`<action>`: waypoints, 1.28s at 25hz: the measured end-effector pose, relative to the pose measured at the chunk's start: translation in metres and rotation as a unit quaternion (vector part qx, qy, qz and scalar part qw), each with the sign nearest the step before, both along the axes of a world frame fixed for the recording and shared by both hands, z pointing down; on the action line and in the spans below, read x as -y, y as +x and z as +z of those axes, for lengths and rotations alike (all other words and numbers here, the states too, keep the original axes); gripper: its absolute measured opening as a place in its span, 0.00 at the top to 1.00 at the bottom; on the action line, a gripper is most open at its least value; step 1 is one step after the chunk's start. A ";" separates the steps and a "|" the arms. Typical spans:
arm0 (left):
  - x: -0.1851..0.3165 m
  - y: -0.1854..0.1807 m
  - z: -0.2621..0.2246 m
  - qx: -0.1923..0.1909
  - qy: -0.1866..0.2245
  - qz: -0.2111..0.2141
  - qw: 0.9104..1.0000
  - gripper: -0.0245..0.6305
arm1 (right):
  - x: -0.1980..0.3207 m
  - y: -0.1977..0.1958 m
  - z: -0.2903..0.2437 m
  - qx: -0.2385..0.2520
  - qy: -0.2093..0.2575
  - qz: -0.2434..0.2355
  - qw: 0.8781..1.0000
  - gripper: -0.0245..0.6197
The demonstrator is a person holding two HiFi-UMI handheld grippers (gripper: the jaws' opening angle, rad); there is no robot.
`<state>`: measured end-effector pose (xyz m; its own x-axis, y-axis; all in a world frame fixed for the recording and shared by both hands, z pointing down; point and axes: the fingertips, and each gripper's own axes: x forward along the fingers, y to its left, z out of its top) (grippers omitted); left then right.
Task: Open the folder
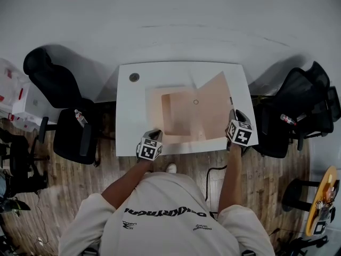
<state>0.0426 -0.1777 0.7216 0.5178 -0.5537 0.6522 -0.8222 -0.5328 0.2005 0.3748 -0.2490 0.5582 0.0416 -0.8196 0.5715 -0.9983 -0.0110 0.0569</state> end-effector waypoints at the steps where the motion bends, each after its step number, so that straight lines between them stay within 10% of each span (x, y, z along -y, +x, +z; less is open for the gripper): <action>1: 0.001 -0.001 -0.002 0.000 0.005 -0.001 1.000 0.97 | 0.001 -0.003 -0.003 0.002 0.004 -0.004 1.000 0.84; 32: -0.016 -0.018 -0.072 -0.046 0.102 -0.009 0.994 0.97 | -0.042 -0.109 -0.082 0.002 0.136 -0.048 0.990 0.96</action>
